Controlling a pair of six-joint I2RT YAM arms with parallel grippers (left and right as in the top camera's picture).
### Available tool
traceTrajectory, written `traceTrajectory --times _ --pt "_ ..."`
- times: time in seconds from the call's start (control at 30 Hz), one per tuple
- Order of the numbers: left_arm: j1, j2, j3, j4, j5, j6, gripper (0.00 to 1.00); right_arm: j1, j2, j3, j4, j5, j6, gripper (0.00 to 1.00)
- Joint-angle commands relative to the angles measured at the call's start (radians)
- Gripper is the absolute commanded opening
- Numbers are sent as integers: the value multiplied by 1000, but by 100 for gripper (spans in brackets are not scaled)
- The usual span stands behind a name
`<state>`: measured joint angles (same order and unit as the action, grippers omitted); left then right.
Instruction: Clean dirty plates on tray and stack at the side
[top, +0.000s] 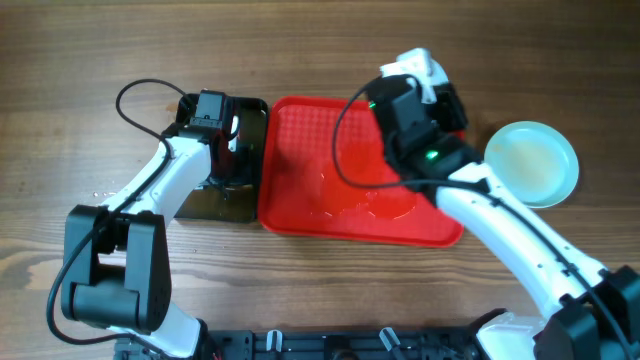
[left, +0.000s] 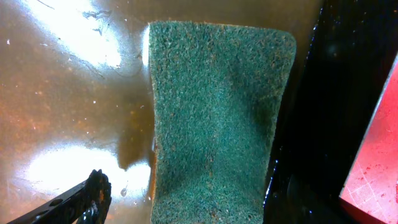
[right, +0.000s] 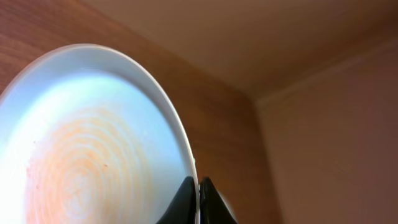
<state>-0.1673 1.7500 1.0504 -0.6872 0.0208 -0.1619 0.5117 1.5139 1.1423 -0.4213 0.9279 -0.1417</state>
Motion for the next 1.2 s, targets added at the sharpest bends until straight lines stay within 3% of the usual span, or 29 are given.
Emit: traceTrajectory --times 0.0,0.2,0.37,0.5,0.57,0.67,0.73,0.83,0.87,0.9,0.97,1.07,1.17 --pt "-2 -9 1 -2 28 -6 89 -210 -18 8 -135 -341 406 4" --pt "-2 -9 1 -2 28 -6 89 -728 -14 6 -236 -836 589 4" --pt "-2 -9 1 -2 28 -6 89 -963 -12 -60 -249 -854 589 4" --pt "-2 -9 1 -2 28 -6 89 -1048 -12 -98 -239 -846 588 5" --pt "-2 -9 1 -2 28 -6 89 -1067 -12 -111 -238 -833 587 6" --pt "-2 -9 1 -2 28 -6 89 -1076 -12 -117 -239 -809 589 31" --pt "-2 -9 1 -2 28 -6 89 -1076 -12 -117 -242 -810 588 40" --pt "-2 -9 1 -2 28 -6 90 -1076 -12 -117 -238 -1005 523 61" --pt "-2 -9 1 0 28 -6 97 -1072 -12 -117 -224 -1162 448 67" --pt "-2 -9 1 12 27 -6 100 -1057 -12 -117 -216 -1285 379 77" --pt "-2 -11 16 42 27 -6 100 -977 -12 -117 -223 -1317 337 98" --pt "-2 -28 76 39 27 -11 100 -805 -13 -107 -224 -1254 283 99" --pt "3 -64 113 35 27 -106 100 -630 -13 -80 -258 -1167 219 100"
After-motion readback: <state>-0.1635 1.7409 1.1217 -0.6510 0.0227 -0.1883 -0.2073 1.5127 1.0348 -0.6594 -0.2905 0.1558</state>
